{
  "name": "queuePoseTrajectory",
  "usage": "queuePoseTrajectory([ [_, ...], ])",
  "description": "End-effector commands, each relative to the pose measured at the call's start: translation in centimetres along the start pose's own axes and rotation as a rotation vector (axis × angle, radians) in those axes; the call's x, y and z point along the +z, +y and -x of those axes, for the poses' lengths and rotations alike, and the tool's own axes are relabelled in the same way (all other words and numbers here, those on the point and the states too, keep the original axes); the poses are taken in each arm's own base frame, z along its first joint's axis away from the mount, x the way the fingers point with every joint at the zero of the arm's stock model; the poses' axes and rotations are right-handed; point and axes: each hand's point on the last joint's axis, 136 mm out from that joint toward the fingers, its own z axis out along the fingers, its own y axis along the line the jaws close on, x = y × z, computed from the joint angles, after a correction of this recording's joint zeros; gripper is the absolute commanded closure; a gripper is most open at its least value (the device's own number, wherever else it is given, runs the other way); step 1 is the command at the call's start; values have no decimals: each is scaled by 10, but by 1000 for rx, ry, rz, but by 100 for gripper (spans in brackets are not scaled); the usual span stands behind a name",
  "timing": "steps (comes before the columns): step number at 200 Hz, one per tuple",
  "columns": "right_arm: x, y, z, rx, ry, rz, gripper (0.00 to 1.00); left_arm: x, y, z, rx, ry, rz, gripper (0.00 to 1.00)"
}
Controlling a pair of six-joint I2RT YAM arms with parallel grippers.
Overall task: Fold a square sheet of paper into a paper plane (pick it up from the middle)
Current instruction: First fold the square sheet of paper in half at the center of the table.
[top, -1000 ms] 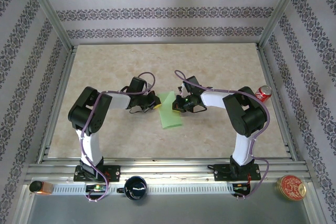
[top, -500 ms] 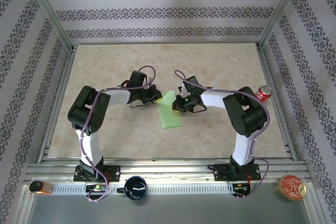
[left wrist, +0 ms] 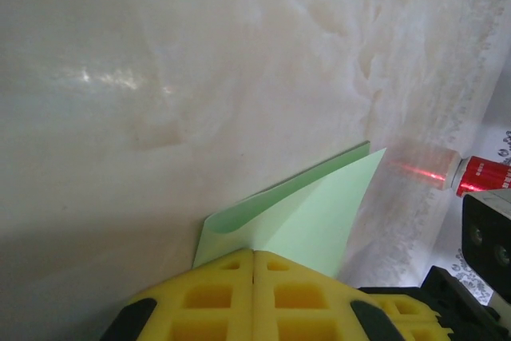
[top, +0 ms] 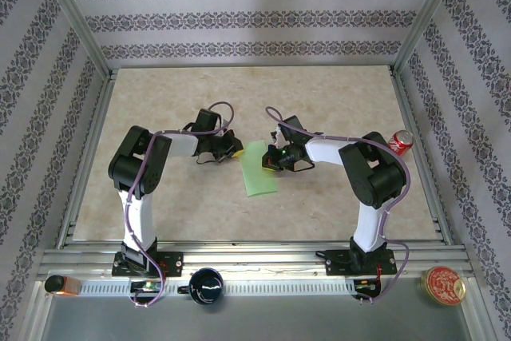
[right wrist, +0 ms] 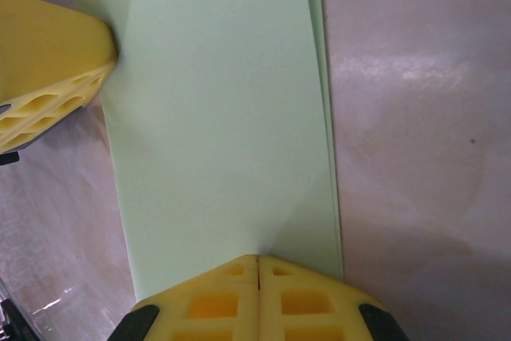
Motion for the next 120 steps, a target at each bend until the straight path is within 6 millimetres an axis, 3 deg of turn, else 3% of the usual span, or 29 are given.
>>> queuePoseTrajectory([
  [1, 9, -44, -30, 69, 78, -160, 100, -7, 10, 8, -2, -3, 62, 98],
  [31, 9, -44, -30, 65, 81, -162, 100, -15, -21, 13, 50, 8, -19, 98],
  [49, 9, -43, -29, 66, 79, -160, 100, -13, -29, 12, 67, 29, -54, 98],
  [71, 9, -42, -29, 66, 78, -158, 100, -6, -20, 11, 62, 45, -31, 98],
  [120, 8, -45, -31, 66, 82, -163, 100, 5, 20, 13, 21, 37, 92, 98],
])
